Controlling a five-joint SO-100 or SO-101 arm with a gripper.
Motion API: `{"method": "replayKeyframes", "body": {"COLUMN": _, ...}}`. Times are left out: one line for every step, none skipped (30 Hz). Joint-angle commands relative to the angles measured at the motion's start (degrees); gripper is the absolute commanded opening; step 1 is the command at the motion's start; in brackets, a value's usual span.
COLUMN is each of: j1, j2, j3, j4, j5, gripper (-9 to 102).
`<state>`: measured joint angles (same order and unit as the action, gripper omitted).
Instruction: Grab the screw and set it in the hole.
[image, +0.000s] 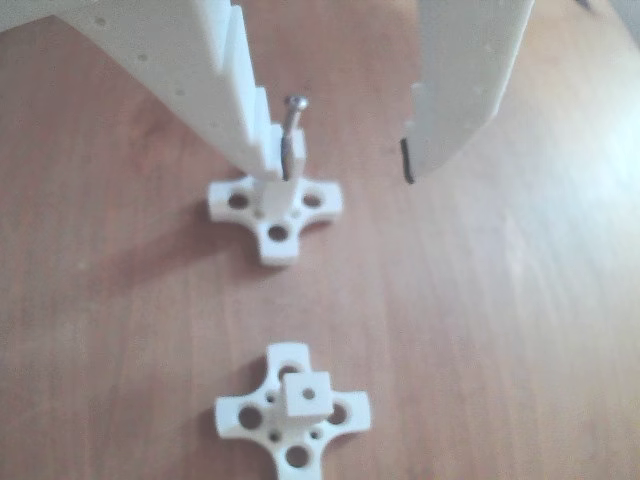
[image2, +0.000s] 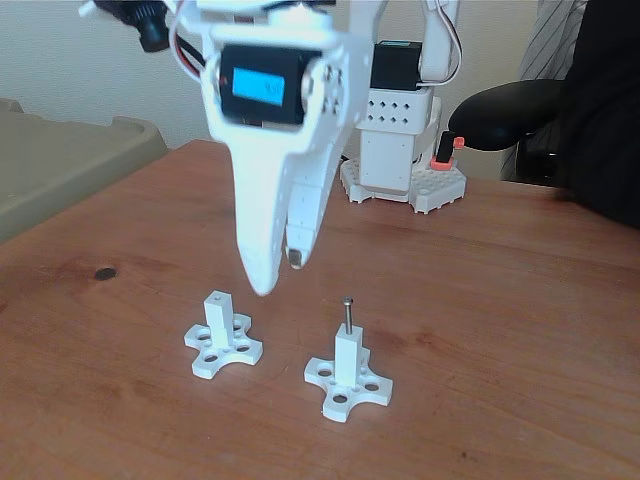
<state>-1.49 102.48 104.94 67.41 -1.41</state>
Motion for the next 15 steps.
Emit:
{"method": "replayKeyframes", "body": {"j1": 0.79, "j2": 9.49, "j3": 0.79, "j4": -1.05, "j5": -0.7, "gripper": 8}}
{"method": "replayKeyframes", "body": {"j1": 0.97, "j2": 10.55, "j3": 1.41, "j4": -1.05, "j5": -0.88, "gripper": 7}}
{"method": "replayKeyframes", "body": {"j1": 1.14, "j2": 12.13, "j3": 2.46, "j4": -1.05, "j5": -1.05, "gripper": 5}}
{"method": "replayKeyframes", "body": {"j1": 1.32, "j2": 13.36, "j3": 3.25, "j4": -1.05, "j5": -1.23, "gripper": 3}}
{"method": "replayKeyframes", "body": {"j1": 1.49, "j2": 14.85, "j3": 4.48, "j4": -1.05, "j5": -1.76, "gripper": 0}}
{"method": "replayKeyframes", "body": {"j1": 1.67, "j2": 16.52, "j3": 5.71, "j4": -1.05, "j5": -2.46, "gripper": -4}}
{"method": "replayKeyframes", "body": {"j1": 1.85, "j2": 17.93, "j3": 6.77, "j4": -0.79, "j5": -2.64, "gripper": -4}}
{"method": "replayKeyframes", "body": {"j1": 2.11, "j2": 19.78, "j3": 8.17, "j4": -0.44, "j5": -2.9, "gripper": -4}}
{"method": "replayKeyframes", "body": {"j1": 2.2, "j2": 20.83, "j3": 8.88, "j4": -0.09, "j5": -2.99, "gripper": -4}}
{"method": "replayKeyframes", "body": {"j1": 2.37, "j2": 22.5, "j3": 10.11, "j4": 0.35, "j5": -3.16, "gripper": -4}}
{"method": "replayKeyframes", "body": {"j1": 2.64, "j2": 24.35, "j3": 11.51, "j4": 0.7, "j5": -3.16, "gripper": -4}}
{"method": "replayKeyframes", "body": {"j1": 2.81, "j2": 26.81, "j3": 13.1, "j4": 1.05, "j5": -3.16, "gripper": -4}}
{"method": "replayKeyframes", "body": {"j1": 2.9, "j2": 29.0, "j3": 14.68, "j4": 1.41, "j5": -3.25, "gripper": -4}}
{"method": "replayKeyframes", "body": {"j1": 2.9, "j2": 32.26, "j3": 17.14, "j4": 1.76, "j5": -3.25, "gripper": -4}}
{"method": "replayKeyframes", "body": {"j1": 2.9, "j2": 35.51, "j3": 19.6, "j4": 1.93, "j5": -3.25, "gripper": -4}}
